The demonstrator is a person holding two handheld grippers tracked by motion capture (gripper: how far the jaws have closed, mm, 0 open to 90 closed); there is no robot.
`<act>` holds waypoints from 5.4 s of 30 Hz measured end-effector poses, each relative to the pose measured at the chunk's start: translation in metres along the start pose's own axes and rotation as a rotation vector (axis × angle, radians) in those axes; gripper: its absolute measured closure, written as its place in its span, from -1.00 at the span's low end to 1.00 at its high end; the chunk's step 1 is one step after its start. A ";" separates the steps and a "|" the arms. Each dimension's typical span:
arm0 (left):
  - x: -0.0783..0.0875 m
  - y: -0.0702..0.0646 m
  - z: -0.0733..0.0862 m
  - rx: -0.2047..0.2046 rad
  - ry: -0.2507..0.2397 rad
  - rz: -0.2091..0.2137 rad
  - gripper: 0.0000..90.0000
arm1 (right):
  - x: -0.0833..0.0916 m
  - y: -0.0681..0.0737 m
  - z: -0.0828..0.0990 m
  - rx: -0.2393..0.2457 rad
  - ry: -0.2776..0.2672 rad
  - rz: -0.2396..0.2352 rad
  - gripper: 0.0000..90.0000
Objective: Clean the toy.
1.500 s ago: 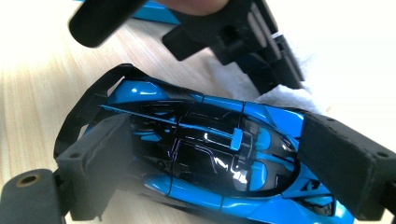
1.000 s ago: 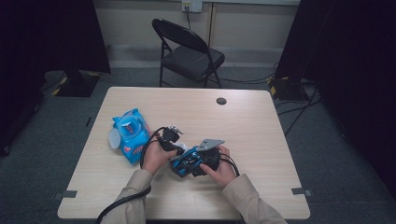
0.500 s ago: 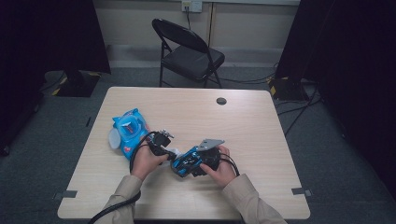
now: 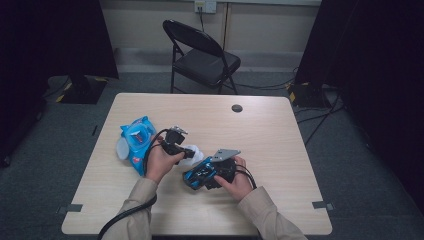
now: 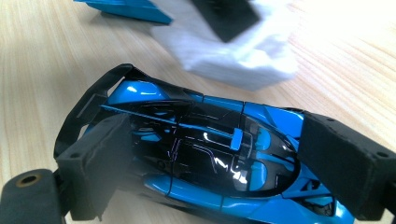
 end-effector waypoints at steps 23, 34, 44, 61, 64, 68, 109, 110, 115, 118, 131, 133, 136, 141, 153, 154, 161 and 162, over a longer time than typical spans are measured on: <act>-0.057 -0.012 -0.008 -0.015 0.053 -0.028 0.85 | 0.000 -0.001 0.000 0.003 -0.004 -0.005 -0.78; -0.048 -0.012 0.001 -0.034 0.074 -0.015 0.85 | 0.000 0.000 0.000 0.001 -0.004 -0.006 -0.78; -0.034 -0.008 0.017 -0.016 0.089 0.002 0.85 | 0.000 0.000 0.000 0.002 -0.003 -0.006 -0.78; -0.012 -0.002 0.038 -0.012 0.117 0.004 0.86 | 0.000 -0.001 0.000 0.003 -0.004 -0.008 -0.78; -0.010 -0.001 0.041 -0.008 0.118 0.007 0.86 | 0.000 -0.001 0.000 0.003 -0.004 -0.007 -0.78; -0.007 -0.001 0.044 -0.008 0.122 0.004 0.86 | 0.000 -0.001 0.000 0.003 -0.005 -0.007 -0.78; -0.043 -0.001 -0.002 0.048 0.039 -0.021 0.85 | 0.000 -0.001 0.000 0.000 -0.011 -0.011 -0.78; -0.045 -0.001 -0.003 0.046 0.042 -0.022 0.85 | 0.000 -0.001 0.000 0.000 -0.010 -0.010 -0.78; -0.053 -0.004 -0.004 0.047 0.051 -0.007 0.83 | 0.000 -0.001 0.001 0.000 -0.013 -0.010 -0.78; -0.054 -0.005 -0.004 0.043 0.047 -0.003 0.82 | 0.000 -0.001 0.001 0.000 -0.015 -0.010 -0.78; -0.047 -0.010 0.004 -0.001 0.073 0.009 0.83 | 0.000 -0.001 0.001 0.001 -0.019 -0.010 -0.78; -0.045 -0.009 0.006 -0.006 0.073 0.012 0.83 | 0.000 -0.001 0.001 0.001 -0.017 -0.011 -0.78; -0.041 -0.008 0.010 -0.006 0.077 0.017 0.83 | 0.000 -0.001 0.001 0.000 -0.014 -0.012 -0.78; -0.034 -0.007 0.016 -0.024 0.095 0.020 0.83 | 0.000 -0.001 0.001 0.000 -0.015 -0.012 -0.78; -0.021 -0.003 0.030 -0.028 0.114 0.022 0.83 | 0.000 -0.001 0.001 0.002 -0.020 -0.011 -0.78; -0.020 -0.003 0.031 -0.023 0.111 0.022 0.83 | 0.000 -0.002 0.001 0.001 -0.018 -0.012 -0.78; -0.014 -0.002 0.035 -0.042 0.132 0.011 0.83 | 0.000 -0.002 0.001 0.001 -0.016 -0.011 -0.78; -0.014 -0.002 0.036 -0.041 0.133 0.011 0.83 | 0.000 -0.002 0.001 0.000 -0.015 -0.011 -0.78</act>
Point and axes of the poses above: each handheld gripper's, and its own axes: x roughly backward along the jaws, z roughly out of its underside, y roughly to its left, the point moved 4 cm from there along -x, roughly forward along the jaws, and after that the axes turned 4 degrees about -z, right-handed, at the moved point
